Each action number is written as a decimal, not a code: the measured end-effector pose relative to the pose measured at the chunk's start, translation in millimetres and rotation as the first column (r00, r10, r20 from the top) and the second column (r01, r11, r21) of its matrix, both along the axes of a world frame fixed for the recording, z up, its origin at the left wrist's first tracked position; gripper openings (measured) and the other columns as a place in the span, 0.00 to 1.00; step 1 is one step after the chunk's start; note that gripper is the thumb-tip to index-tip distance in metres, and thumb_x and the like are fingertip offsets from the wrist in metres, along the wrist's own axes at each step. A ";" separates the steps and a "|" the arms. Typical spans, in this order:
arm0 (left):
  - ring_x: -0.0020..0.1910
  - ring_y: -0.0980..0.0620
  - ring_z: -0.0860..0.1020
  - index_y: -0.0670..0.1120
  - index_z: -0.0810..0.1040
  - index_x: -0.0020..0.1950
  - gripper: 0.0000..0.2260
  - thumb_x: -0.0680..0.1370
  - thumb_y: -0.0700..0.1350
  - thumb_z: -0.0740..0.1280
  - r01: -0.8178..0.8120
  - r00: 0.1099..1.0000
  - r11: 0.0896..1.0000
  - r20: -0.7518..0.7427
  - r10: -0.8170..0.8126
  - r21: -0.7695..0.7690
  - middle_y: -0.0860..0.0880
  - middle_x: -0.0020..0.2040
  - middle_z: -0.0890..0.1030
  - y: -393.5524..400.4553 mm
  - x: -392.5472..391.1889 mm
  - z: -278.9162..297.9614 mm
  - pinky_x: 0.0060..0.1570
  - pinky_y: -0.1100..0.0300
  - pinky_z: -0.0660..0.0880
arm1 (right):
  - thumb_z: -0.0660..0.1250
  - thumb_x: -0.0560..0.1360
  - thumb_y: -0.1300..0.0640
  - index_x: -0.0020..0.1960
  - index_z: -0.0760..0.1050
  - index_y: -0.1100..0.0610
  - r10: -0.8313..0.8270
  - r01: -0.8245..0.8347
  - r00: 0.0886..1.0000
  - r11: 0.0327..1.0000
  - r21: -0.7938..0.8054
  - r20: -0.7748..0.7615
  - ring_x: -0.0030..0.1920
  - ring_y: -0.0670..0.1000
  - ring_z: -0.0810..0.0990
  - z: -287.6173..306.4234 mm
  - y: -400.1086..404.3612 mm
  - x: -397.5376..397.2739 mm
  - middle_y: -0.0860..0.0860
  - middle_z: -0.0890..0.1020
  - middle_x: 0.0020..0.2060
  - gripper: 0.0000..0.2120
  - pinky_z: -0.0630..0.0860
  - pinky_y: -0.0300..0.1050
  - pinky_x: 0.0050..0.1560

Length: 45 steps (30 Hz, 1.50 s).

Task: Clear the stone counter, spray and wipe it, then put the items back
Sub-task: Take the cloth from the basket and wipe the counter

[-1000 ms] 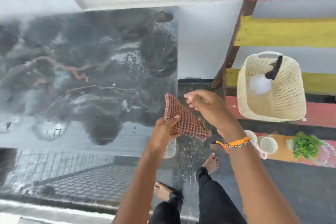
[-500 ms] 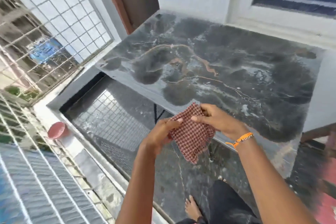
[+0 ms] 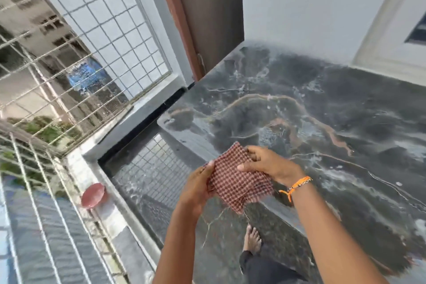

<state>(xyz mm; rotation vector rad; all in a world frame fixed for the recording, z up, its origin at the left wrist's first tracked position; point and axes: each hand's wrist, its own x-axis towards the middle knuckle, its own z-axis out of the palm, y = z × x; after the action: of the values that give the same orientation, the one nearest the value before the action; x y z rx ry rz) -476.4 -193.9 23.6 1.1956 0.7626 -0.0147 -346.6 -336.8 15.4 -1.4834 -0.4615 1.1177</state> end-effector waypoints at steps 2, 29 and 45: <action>0.43 0.51 0.80 0.41 0.76 0.57 0.12 0.80 0.46 0.59 0.018 1.000 1.000 -0.018 -0.018 -0.026 0.46 0.46 0.81 18.4 26.7 3.0 0.45 0.56 0.78 | 0.68 0.72 0.66 0.55 0.73 0.59 -0.075 0.075 0.997 0.997 -0.033 0.001 0.44 0.51 0.81 3.7 19.0 24.6 0.53 0.81 0.44 0.13 0.78 0.44 0.48; 0.47 0.54 0.76 0.47 0.77 0.50 0.11 0.77 0.33 0.59 0.516 0.823 0.655 -0.107 -0.558 0.552 0.50 0.49 0.79 281.8 315.5 -57.7 0.48 0.63 0.71 | 0.48 0.79 0.43 0.76 0.50 0.52 0.082 0.738 0.586 0.358 -0.572 0.806 0.77 0.55 0.48 -76.2 243.4 191.9 0.51 0.52 0.77 0.28 0.40 0.57 0.73; 0.67 0.48 0.66 0.46 0.66 0.70 0.27 0.74 0.26 0.52 0.525 0.810 0.511 -0.216 -0.545 0.681 0.47 0.67 0.69 314.2 335.7 -86.0 0.67 0.55 0.65 | 0.43 0.77 0.41 0.76 0.44 0.42 0.257 0.644 0.535 0.494 -0.585 0.805 0.77 0.52 0.44 -87.3 314.9 302.4 0.48 0.46 0.77 0.28 0.38 0.56 0.73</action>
<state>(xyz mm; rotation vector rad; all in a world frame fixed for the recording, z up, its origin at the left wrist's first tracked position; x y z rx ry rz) -140.7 120.4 -62.3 2.1727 0.3170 -0.2396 -44.3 -21.9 -72.0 -2.9507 -0.2835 0.2192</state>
